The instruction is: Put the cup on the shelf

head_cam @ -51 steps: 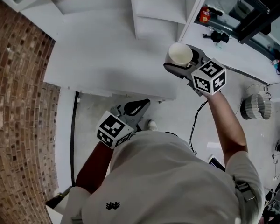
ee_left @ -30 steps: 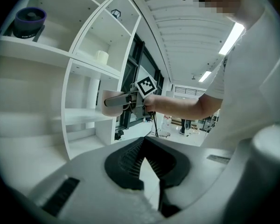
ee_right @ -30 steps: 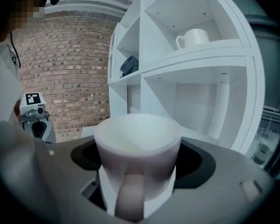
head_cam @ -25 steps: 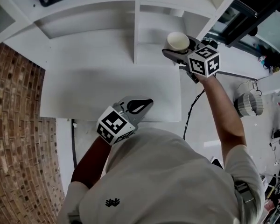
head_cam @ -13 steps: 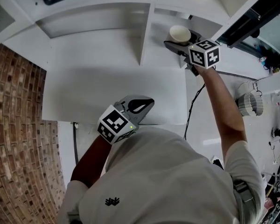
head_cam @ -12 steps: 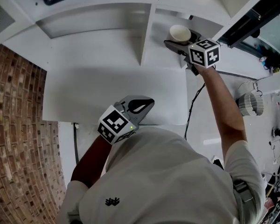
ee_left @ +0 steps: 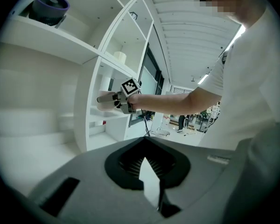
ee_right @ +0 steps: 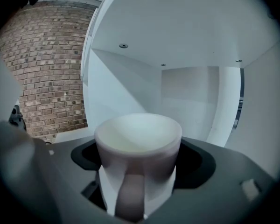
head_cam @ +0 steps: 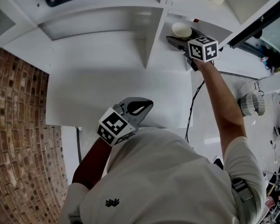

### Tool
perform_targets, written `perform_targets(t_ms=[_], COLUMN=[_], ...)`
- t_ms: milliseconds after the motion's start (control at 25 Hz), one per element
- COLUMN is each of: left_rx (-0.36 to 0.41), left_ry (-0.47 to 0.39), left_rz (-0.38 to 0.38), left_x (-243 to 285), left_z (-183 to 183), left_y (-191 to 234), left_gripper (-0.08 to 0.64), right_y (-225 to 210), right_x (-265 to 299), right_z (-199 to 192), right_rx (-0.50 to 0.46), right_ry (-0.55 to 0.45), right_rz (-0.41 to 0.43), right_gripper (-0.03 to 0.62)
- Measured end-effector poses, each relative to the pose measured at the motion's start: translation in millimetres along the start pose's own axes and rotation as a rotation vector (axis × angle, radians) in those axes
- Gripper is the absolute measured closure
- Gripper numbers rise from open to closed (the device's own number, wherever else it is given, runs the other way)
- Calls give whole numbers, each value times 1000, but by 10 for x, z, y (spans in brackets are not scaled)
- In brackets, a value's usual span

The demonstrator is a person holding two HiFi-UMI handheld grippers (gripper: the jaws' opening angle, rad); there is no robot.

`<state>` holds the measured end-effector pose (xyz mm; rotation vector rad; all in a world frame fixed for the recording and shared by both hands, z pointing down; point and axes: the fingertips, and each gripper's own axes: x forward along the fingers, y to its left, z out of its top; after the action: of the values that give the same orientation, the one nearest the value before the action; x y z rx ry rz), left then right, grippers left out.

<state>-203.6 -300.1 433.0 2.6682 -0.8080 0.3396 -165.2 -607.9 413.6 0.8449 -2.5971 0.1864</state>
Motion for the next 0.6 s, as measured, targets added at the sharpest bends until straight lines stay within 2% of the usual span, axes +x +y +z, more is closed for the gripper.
perform_targets(t_ms=[600], left_rx=[-34], left_ry=[17], left_rz=[6], left_x=[-136], left_z=[-111], left_y=[294], left_gripper=[554], right_y=[-335], right_x=[438], right_z=[-80], right_rx=[88], right_ry=[-31], right_rz=[-80], right_gripper=[145])
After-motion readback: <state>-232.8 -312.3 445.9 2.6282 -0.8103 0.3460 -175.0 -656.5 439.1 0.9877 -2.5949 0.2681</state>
